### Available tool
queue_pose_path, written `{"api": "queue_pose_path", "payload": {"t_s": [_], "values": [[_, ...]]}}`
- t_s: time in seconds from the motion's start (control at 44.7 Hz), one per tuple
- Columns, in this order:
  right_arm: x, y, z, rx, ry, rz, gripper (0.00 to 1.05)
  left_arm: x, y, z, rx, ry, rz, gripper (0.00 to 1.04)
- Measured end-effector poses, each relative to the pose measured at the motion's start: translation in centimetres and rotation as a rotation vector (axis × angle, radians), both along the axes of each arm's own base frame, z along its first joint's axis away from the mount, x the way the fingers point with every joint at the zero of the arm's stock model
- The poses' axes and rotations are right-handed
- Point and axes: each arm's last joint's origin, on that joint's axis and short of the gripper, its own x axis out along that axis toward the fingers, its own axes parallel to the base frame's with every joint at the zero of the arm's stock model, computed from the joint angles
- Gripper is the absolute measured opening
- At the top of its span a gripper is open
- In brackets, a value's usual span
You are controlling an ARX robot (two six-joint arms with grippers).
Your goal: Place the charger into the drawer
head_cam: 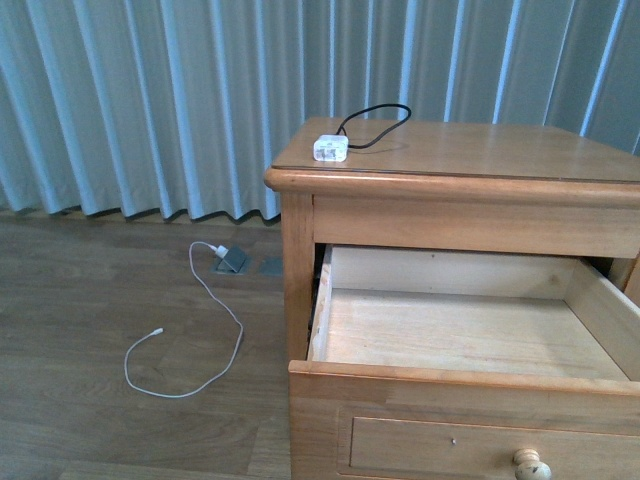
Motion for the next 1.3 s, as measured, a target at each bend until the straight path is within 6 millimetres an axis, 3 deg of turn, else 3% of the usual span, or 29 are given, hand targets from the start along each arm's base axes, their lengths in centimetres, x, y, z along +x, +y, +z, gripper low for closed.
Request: {"api": "queue_pose_path", "payload": {"t_s": [0.134, 0.313, 0.671, 0.983, 1.229, 1.296], "values": [[0.0, 0.0, 0.0, 0.000, 0.000, 0.000, 0.96, 0.4, -0.3, 0.1, -0.060, 0.000, 0.043, 0.99], [0.0, 0.0, 0.0, 0.000, 0.000, 0.000, 0.96, 1.7, -0.9, 0.6, -0.057, 0.031, -0.030, 0.99], [0.0, 0.0, 0.0, 0.000, -0.001, 0.000, 0.96, 7.0, -1.4, 5.7, 0.045, 0.070, -0.176, 0.99], [0.0, 0.0, 0.0, 0.000, 0.000, 0.000, 0.96, 15.8, -3.7, 9.8, 0.147, 0.109, -0.248, 0.99], [0.0, 0.0, 0.0, 0.000, 0.000, 0.000, 0.96, 24.5, -8.1, 10.9, 0.156, 0.132, -0.305, 0.99], [0.0, 0.0, 0.0, 0.000, 0.000, 0.000, 0.96, 25.9, -8.9, 11.0, 0.154, 0.135, -0.311, 0.99]]}}
